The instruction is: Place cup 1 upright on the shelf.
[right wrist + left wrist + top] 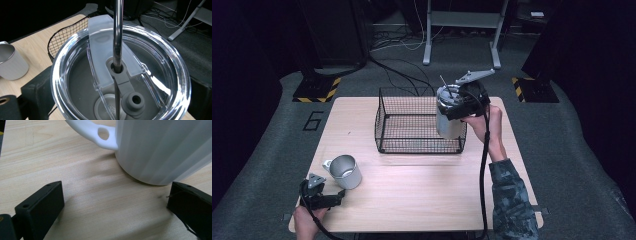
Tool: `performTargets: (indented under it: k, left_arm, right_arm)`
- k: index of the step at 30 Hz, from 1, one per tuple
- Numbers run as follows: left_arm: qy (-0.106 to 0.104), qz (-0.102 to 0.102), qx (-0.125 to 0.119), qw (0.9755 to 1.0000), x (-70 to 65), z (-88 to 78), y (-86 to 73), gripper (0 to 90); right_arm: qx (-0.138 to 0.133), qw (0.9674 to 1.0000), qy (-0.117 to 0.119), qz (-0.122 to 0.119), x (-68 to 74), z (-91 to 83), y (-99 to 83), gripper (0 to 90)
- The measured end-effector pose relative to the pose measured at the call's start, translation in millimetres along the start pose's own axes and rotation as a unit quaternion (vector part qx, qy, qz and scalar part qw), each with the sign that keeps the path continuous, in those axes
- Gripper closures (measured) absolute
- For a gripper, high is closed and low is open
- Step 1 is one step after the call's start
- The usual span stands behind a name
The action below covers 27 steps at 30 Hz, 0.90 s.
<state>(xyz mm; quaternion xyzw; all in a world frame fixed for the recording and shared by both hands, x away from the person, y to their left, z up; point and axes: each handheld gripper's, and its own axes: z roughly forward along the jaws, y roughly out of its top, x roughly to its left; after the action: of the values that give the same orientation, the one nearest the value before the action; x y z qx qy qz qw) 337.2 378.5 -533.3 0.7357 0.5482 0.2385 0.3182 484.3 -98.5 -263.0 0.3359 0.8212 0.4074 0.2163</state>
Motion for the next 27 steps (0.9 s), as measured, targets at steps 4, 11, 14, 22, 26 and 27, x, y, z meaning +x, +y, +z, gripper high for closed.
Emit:
performTargets:
  k: [4, 11, 14, 22, 26, 27]
  left_arm:
    - [0.000, 0.000, 0.000, 1.0000, 0.0, 0.0, 0.0, 0.6]
    - [0.000, 0.000, 0.000, 1.0000, -0.1, 0.0, 0.0, 0.6]
    - [0.000, 0.000, 0.000, 1.0000, -0.1, 0.0, 0.0, 0.6]
    - [0.000, 0.000, 0.000, 1.0000, -0.1, 0.0, 0.0, 0.6]
    - [0.000, 0.000, 0.000, 1.0000, -0.1, 0.0, 0.0, 0.6]
    - [0.000, 0.000, 0.000, 1.0000, -0.1, 0.0, 0.0, 0.6]
  right_arm:
    - [-0.003, 1.0000, -0.002, -0.004, -2.4, 3.1, 1.7, 3.4]
    - [0.005, 0.9998, -0.016, -0.006, -7.1, 12.3, 7.1, 3.4]
    - [0.006, 0.9998, -0.017, 0.000, -11.4, 16.8, 9.4, 3.4]
    - [0.012, 0.9996, -0.021, 0.011, -17.5, 28.6, 14.5, 3.4]
    - [0.013, 0.9994, -0.025, 0.019, -20.5, 34.7, 16.1, 3.4]
    - [0.013, 0.9994, -0.025, 0.019, -20.5, 34.7, 16.1, 3.4]
